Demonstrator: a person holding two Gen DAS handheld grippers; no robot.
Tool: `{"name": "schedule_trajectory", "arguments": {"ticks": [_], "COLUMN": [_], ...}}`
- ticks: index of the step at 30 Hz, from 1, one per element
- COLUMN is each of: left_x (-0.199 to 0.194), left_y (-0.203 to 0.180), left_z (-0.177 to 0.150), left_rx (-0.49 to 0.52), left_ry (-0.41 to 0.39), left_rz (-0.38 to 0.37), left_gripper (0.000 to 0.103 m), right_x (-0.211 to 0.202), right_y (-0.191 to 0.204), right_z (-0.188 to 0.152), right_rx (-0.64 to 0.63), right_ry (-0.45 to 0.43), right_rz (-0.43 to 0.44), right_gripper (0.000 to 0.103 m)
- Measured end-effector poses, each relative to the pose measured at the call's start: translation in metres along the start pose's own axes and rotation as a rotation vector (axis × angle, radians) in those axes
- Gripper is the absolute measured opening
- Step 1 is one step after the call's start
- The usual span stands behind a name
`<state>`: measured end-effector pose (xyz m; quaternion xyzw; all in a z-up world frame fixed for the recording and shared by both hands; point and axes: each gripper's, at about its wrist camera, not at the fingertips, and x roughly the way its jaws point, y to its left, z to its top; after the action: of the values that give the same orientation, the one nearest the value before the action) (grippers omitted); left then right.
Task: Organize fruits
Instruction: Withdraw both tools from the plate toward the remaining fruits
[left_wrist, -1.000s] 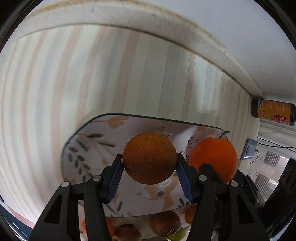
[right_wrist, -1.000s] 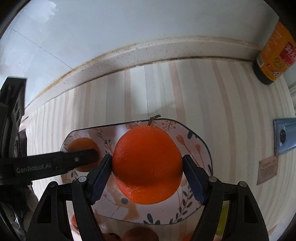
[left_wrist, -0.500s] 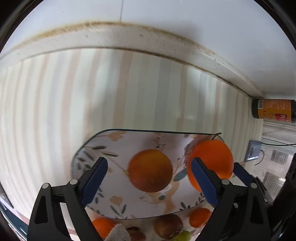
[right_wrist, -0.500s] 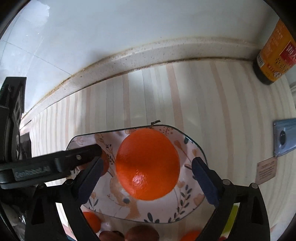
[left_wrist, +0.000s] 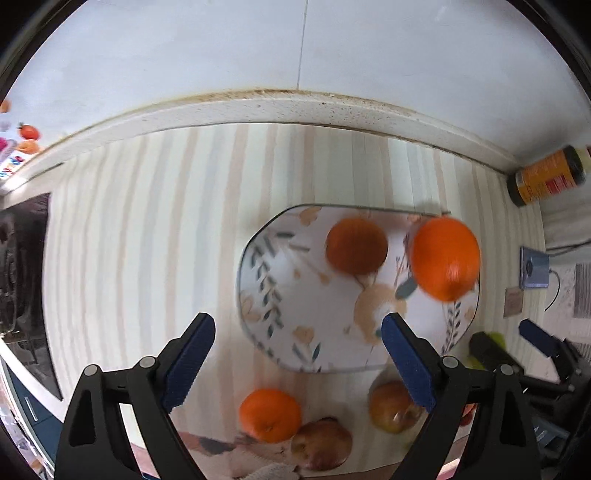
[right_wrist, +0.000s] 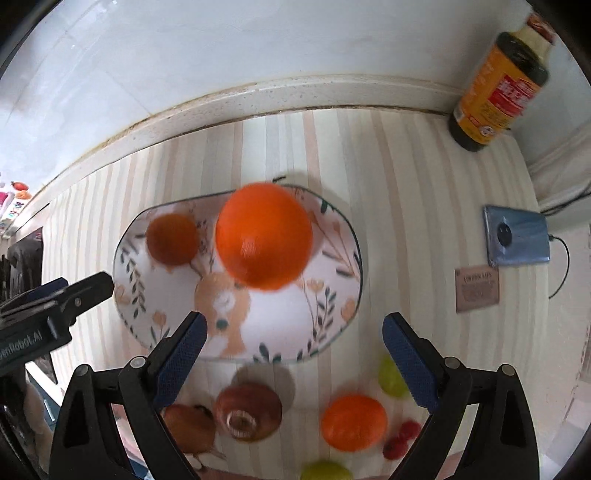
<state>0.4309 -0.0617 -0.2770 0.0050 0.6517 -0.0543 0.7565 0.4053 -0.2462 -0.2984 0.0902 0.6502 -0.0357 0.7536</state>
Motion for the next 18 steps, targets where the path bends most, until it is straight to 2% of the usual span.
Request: {"name": "schedule_trajectory", "arguments": {"ticks": [10, 18], "left_x": [-0.068, -0.109], "left_y": [0.006, 0.0], "left_z": [-0.068, -0.103], "left_rx": [0.033, 0.053], "left_ry": [-0.15, -0.218], "left_rz": [0.024, -0.003], "left_gripper": [0.092, 0.092], "right_x": [-0.06, -0.11], "right_y": [0.013, 0.013], "right_z": [-0.058, -0.094], "right_rx": [-0.051, -0.064], "right_ry": [-0.104, -0.182], "right_rz": [-0.01, 0.002], "right_gripper": [0.098, 0.098]}}
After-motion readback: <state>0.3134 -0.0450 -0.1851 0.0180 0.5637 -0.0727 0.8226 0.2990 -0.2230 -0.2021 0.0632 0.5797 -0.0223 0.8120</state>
